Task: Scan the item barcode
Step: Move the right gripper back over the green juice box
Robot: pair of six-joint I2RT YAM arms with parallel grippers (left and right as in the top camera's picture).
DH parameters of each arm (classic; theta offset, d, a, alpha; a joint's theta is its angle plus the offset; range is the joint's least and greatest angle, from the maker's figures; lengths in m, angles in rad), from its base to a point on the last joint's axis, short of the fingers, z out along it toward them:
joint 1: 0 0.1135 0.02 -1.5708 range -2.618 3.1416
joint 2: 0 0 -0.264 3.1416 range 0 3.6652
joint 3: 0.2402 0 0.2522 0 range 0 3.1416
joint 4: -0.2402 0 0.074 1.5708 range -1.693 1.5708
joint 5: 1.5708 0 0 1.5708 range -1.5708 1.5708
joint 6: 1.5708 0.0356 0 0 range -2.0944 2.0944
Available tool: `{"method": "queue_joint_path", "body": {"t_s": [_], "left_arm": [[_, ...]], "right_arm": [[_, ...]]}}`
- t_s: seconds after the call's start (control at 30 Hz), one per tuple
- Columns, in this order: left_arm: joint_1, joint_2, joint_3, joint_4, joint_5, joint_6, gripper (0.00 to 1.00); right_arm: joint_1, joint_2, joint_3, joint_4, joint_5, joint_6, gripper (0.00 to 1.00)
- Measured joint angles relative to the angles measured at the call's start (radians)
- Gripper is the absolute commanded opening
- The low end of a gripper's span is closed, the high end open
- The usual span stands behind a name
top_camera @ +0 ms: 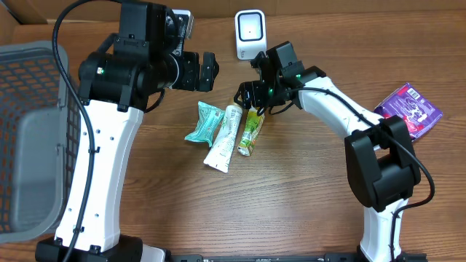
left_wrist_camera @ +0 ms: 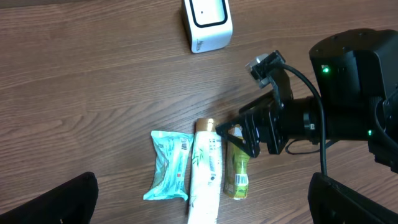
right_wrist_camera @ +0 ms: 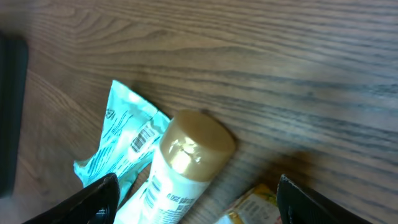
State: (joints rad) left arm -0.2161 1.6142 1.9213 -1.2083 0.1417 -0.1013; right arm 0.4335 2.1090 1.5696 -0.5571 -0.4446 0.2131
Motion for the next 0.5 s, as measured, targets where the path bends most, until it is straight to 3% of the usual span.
{"method": "queue_joint_path", "body": {"t_s": [0.5], "left_arm": [[0.0,0.0,0.0,0.0,0.0,0.0,1.0]], "right_arm": [[-0.016,0.0,0.0,-0.312,-0.011,-0.003,0.74]]}}
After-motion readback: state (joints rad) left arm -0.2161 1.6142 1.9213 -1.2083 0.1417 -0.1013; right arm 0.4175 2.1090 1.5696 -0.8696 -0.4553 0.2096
